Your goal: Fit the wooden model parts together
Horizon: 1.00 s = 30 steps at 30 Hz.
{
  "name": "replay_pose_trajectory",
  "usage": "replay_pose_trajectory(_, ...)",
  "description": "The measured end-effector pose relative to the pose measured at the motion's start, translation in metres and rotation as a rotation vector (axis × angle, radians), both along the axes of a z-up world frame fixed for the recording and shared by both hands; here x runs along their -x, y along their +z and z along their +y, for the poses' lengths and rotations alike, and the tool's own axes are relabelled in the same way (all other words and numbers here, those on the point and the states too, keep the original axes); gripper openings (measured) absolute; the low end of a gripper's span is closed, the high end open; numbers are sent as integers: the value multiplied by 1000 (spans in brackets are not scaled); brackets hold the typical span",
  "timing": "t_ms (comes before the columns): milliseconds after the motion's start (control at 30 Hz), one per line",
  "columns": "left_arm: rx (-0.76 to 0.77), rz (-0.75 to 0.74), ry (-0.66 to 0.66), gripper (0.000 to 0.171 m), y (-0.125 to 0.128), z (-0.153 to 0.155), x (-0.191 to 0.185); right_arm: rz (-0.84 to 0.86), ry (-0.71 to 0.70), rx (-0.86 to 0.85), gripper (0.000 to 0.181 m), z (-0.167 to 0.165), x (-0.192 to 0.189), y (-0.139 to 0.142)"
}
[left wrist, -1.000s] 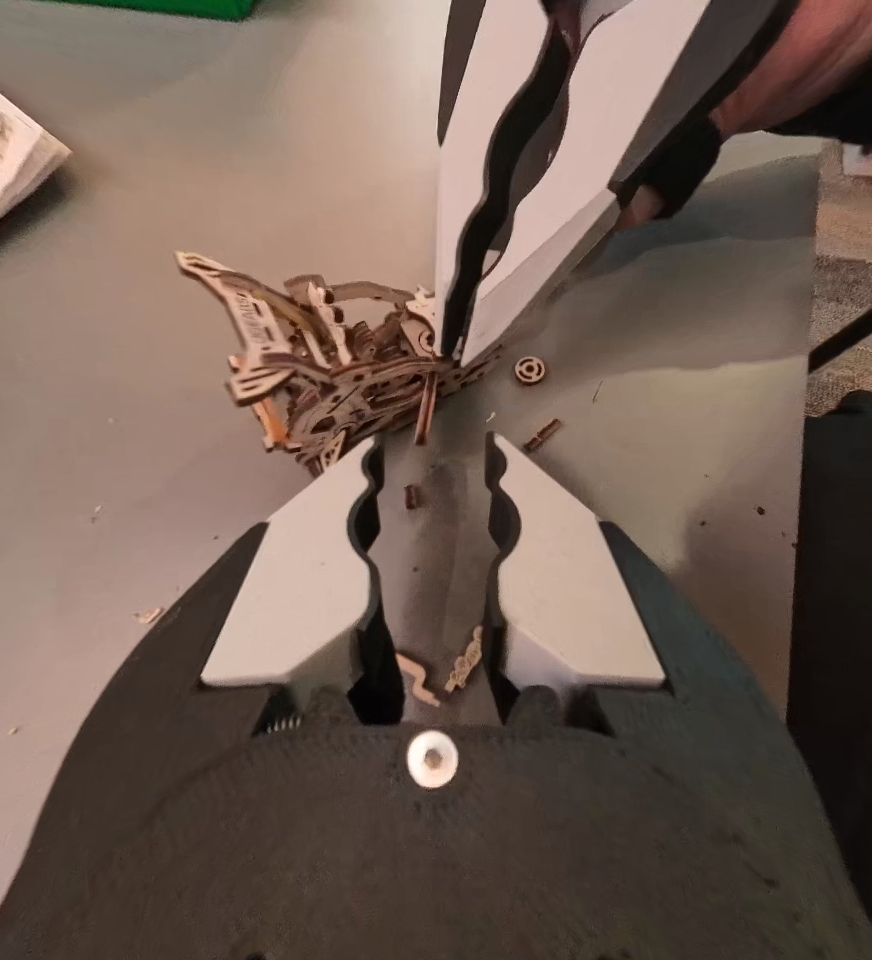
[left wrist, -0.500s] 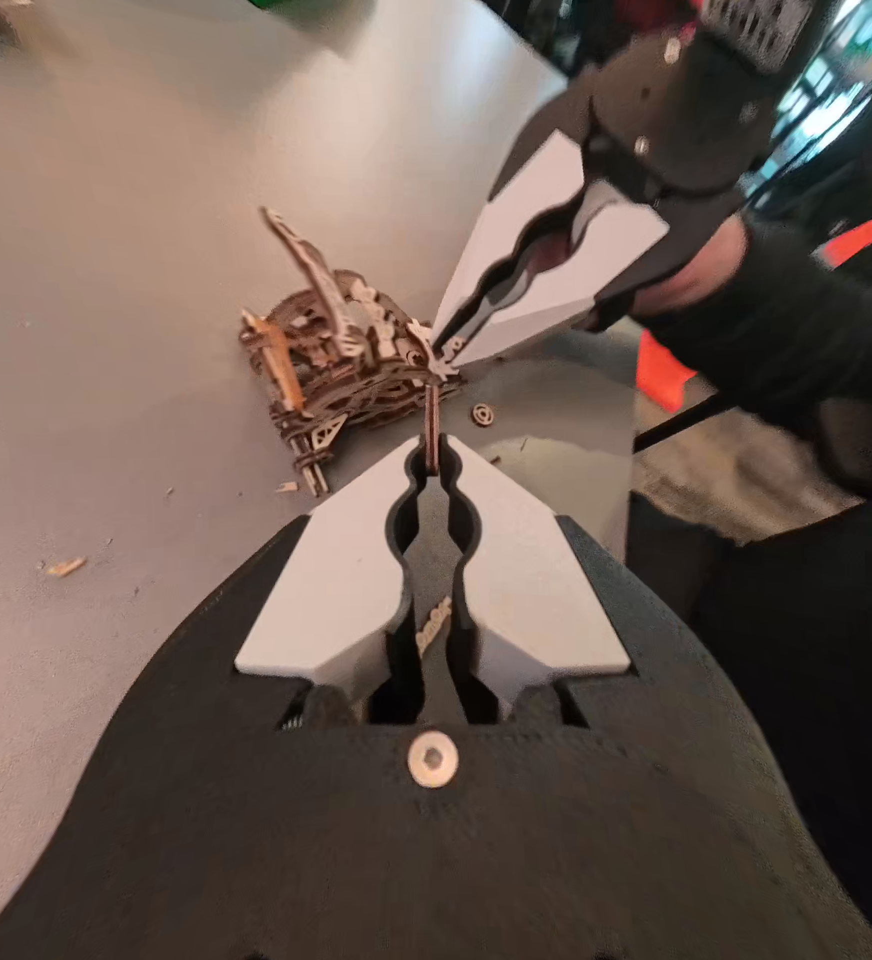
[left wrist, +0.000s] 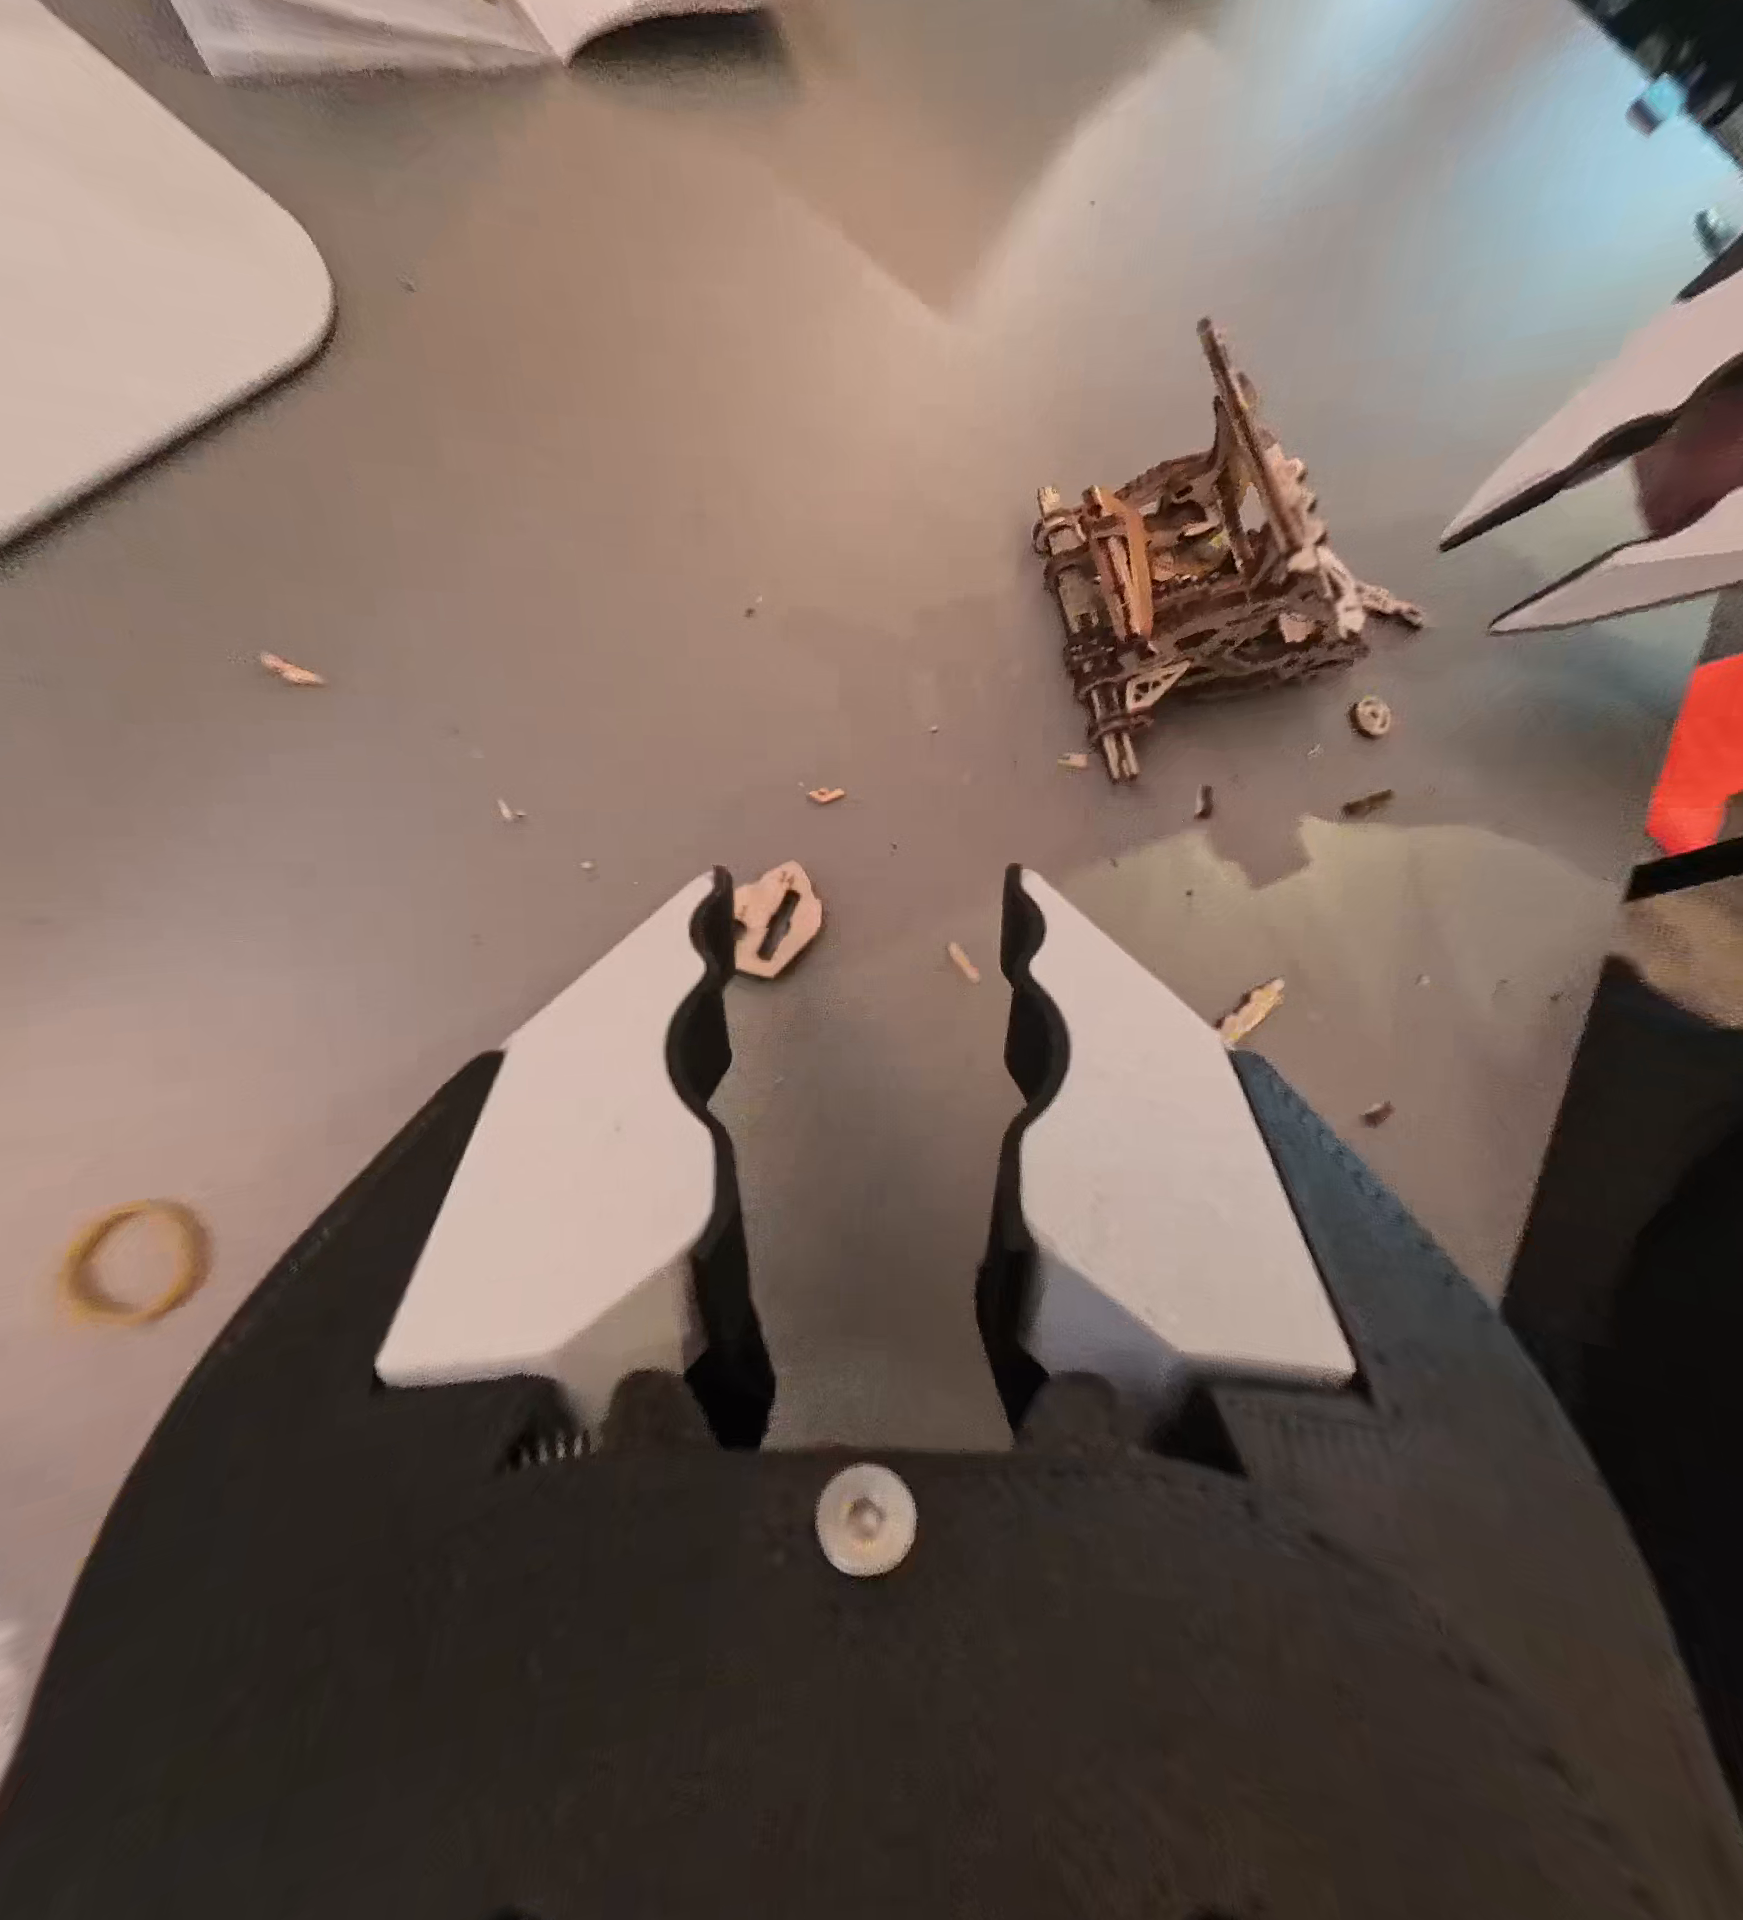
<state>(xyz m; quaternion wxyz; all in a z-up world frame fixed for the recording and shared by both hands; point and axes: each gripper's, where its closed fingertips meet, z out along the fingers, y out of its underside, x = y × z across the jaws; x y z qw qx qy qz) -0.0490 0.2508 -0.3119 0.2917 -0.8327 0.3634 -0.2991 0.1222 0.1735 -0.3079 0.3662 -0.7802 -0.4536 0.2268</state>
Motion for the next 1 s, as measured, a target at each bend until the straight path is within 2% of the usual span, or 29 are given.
replay_pose_trajectory(67, -80, 36, -22, 54, 8, 3, 6, -21, -3, 5, 23, -8, -4, -1)
replay_pose_trajectory(167, -146, 45, -121, 60, 16, 2, -7, -55, -11, 20, 26, -18, -9, -5)
replay_pose_trajectory(267, -239, 134, -265, 77, 11, 6, -32, -90, -38, 35, 27, -21, -16, -14)
replay_pose_trajectory(333, -304, 174, -361, 99, 6, 12, -53, -98, -58, 57, 28, -21, -20, -20)
replay_pose_trajectory(433, -295, 162, -515, 110, -4, 10, -86, -70, -76, 59, 29, -18, -21, -19)
replay_pose_trajectory(567, -242, 146, -678, 110, -21, -2, -119, -28, -107, 47, 28, -9, -23, -15)
replay_pose_trajectory(633, -207, 137, -724, 101, -30, -8, -129, -16, -114, 46, 30, -4, -23, -16)
replay_pose_trajectory(667, -184, 120, -738, 90, -32, -12, -133, -4, -115, 52, 32, -2, -22, -17)
replay_pose_trajectory(733, -133, 97, -745, 70, -36, -17, -139, 16, -119, 56, 35, 3, -20, -19)
replay_pose_trajectory(933, -122, 63, -680, 69, -35, -20, -145, 28, -104, 35, 57, 22, -10, -23)
replay_pose_trajectory(1000, -99, 51, -663, 69, -34, -21, -146, 16, -77, 41, 58, 26, -2, -27)
